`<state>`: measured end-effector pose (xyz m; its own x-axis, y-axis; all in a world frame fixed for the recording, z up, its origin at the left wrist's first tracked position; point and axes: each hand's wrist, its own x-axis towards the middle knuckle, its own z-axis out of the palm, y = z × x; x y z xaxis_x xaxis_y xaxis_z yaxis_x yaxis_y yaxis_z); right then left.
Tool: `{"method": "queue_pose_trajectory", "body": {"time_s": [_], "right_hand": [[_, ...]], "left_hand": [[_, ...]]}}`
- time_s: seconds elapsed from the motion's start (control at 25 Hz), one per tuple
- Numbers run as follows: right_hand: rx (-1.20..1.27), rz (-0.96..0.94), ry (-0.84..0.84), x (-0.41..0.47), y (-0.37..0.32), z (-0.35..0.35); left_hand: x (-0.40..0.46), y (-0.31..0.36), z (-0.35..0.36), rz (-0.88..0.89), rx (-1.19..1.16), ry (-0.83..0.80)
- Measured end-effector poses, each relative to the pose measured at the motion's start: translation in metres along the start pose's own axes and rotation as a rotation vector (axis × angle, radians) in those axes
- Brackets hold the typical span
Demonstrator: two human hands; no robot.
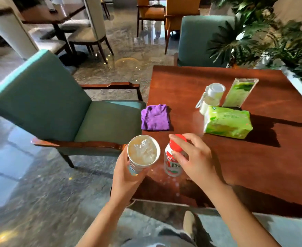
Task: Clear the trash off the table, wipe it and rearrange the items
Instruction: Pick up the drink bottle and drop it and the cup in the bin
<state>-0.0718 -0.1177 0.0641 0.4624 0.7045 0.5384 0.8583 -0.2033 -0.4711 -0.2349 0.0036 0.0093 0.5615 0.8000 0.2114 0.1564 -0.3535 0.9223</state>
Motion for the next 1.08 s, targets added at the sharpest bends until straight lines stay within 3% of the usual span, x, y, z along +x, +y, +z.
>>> {"method": "queue_pose_trajectory", "body": {"time_s": [0.24, 0.72, 0.96, 1.08], "right_hand": [[0.063, 0.043, -0.024, -0.010, -0.073, 0.054], [0.156, 0.062, -0.189, 0.014, -0.116, 0.159], [0.076, 0.270, -0.127, -0.005, -0.125, 0.239], [0.003, 0.419, -0.066, -0.034, -0.125, 0.293]], "left_hand": [[-0.022, -0.034, -0.084, -0.080, 0.091, 0.045], [0.009, -0.106, -0.143, -0.294, 0.168, 0.073], [0.042, -0.178, -0.172, -0.362, 0.144, -0.101], [0.063, -0.232, -0.176, -0.315, 0.137, -0.243]]}}
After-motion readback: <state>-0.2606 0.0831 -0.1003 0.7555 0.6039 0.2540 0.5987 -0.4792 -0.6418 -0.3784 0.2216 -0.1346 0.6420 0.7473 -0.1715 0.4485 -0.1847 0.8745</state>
